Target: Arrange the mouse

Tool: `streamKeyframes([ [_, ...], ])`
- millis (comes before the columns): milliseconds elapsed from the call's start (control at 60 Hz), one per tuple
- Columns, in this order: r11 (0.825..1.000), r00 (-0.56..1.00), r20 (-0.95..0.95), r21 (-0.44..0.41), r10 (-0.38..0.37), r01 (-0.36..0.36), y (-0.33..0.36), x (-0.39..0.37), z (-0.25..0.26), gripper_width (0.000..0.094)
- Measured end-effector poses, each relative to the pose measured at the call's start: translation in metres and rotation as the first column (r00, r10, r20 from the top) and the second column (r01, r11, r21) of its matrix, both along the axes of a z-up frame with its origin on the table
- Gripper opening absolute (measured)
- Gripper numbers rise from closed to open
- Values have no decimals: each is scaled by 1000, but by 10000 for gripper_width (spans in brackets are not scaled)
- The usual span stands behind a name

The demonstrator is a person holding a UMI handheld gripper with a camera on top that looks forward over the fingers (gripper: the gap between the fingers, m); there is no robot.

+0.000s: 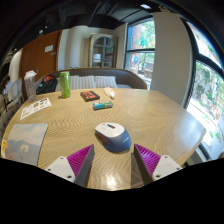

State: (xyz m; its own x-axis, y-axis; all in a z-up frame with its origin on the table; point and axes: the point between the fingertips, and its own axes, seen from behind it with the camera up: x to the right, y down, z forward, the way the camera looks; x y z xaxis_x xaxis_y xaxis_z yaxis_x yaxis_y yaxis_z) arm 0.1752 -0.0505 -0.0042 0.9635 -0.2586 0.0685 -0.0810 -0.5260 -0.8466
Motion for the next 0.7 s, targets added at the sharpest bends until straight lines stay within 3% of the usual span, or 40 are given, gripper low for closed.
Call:
streamKeyframes([
  [350,999,993,-112,-35,24,-28,57,29,-6,797],
  [417,999,994,-104,-42,28,-33,65,34,-7,733],
  [500,999,994,-108,-42,17,-22,70,37,-7,566],
  [700,998,978,-201,-19,-60,57,59,18,3,478],
])
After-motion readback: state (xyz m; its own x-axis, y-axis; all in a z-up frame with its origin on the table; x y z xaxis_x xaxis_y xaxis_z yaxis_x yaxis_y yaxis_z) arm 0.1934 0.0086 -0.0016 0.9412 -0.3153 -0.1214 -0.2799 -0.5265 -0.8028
